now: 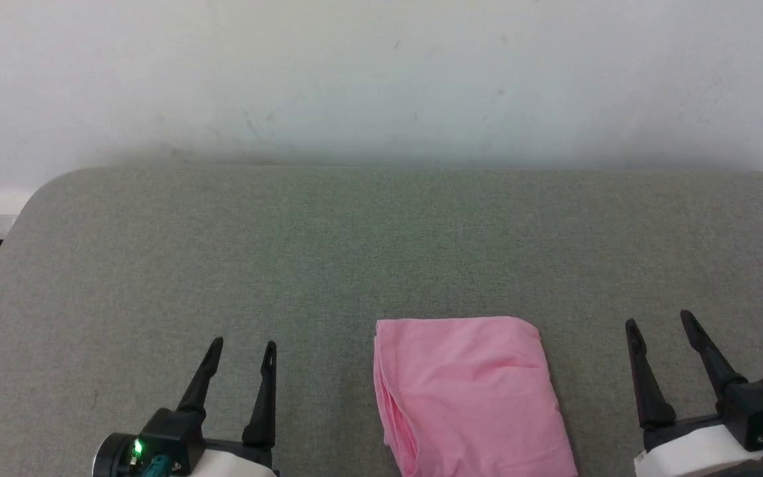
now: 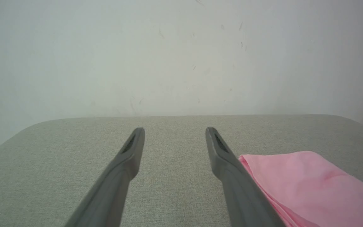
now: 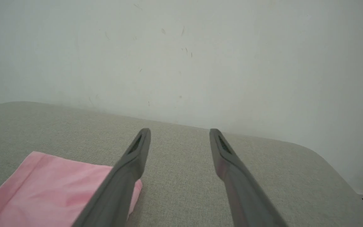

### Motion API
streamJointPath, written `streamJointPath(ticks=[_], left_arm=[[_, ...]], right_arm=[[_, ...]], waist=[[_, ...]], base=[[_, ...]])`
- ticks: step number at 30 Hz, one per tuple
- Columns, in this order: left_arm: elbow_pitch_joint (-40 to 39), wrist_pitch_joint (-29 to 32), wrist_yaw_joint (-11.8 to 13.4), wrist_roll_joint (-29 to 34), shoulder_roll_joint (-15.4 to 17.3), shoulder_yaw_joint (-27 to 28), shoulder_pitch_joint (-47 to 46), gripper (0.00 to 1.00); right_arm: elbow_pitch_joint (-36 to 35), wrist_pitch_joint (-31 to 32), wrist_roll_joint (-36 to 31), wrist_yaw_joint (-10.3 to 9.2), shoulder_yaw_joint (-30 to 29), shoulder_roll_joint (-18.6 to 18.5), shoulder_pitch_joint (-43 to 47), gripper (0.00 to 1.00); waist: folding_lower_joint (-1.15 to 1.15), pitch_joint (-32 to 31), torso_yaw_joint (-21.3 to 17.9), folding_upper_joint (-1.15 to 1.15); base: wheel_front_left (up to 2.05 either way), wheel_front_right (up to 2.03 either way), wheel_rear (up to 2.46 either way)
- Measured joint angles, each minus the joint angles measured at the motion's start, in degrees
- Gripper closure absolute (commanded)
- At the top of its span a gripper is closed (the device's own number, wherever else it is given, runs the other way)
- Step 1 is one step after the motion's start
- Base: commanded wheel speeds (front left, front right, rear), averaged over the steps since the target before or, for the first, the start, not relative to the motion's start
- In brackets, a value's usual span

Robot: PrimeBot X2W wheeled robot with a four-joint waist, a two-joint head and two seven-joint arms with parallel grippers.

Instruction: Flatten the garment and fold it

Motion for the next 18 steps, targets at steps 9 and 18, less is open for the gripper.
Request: streamJointPath(ticks=[9, 18], left_arm=[[-0.1, 0.0, -0.5, 0.4, -0.1, -0.4, -0.1, 0.0], [-0.1, 0.0, -0.5, 0.7, -0.1, -1.2, -1.1, 0.0]], right_arm=[[-0.4, 7.9, 2.4, 0.0, 2.5, -2.4, 0.0, 0.0], [-3.5, 36.4, 22.8, -0.01, 8.7, -10.4, -2.0, 0.0]], waist=[[0.0, 1.2, 1.1, 0.0], [0.0, 4.3, 3.2, 0.0]], base=[[0.0, 0.0, 0.0], [0.0, 0.0, 0.0]])
